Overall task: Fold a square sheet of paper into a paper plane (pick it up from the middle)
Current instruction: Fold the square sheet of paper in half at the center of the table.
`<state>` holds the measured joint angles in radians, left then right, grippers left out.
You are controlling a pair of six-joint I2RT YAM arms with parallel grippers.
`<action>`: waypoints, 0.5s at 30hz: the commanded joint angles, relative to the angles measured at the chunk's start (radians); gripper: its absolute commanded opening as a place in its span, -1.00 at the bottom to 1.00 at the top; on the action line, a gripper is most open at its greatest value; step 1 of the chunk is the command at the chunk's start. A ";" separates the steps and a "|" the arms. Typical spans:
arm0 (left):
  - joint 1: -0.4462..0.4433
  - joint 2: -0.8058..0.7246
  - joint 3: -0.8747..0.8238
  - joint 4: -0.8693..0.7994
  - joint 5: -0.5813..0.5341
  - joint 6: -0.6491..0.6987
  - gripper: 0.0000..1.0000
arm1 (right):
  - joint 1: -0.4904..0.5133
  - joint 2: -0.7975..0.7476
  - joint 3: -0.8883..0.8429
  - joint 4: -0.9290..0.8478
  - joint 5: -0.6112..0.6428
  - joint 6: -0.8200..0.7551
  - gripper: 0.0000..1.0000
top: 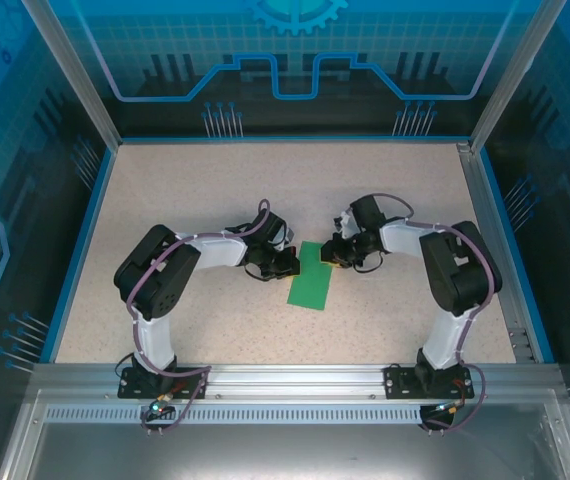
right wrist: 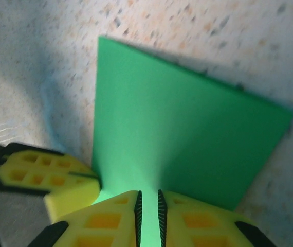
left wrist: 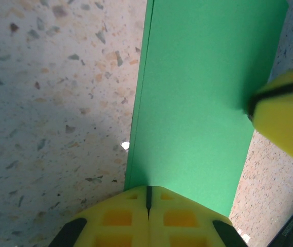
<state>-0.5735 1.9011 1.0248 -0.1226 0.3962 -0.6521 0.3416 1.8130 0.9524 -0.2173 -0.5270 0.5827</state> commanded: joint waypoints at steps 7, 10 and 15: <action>-0.009 0.012 -0.038 -0.107 -0.052 0.011 -1.00 | 0.089 0.000 -0.125 0.065 0.004 0.030 -0.61; -0.009 0.016 -0.036 -0.106 -0.051 0.008 -1.00 | 0.086 0.030 -0.144 0.084 0.012 0.041 -0.61; -0.009 0.016 -0.041 -0.103 -0.053 0.007 -1.00 | 0.108 -0.036 -0.141 0.062 0.027 0.057 -0.61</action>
<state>-0.5735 1.8988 1.0241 -0.1261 0.3916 -0.6521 0.4198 1.7847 0.8364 -0.1337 -0.5461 0.6254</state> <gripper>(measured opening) 0.062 0.195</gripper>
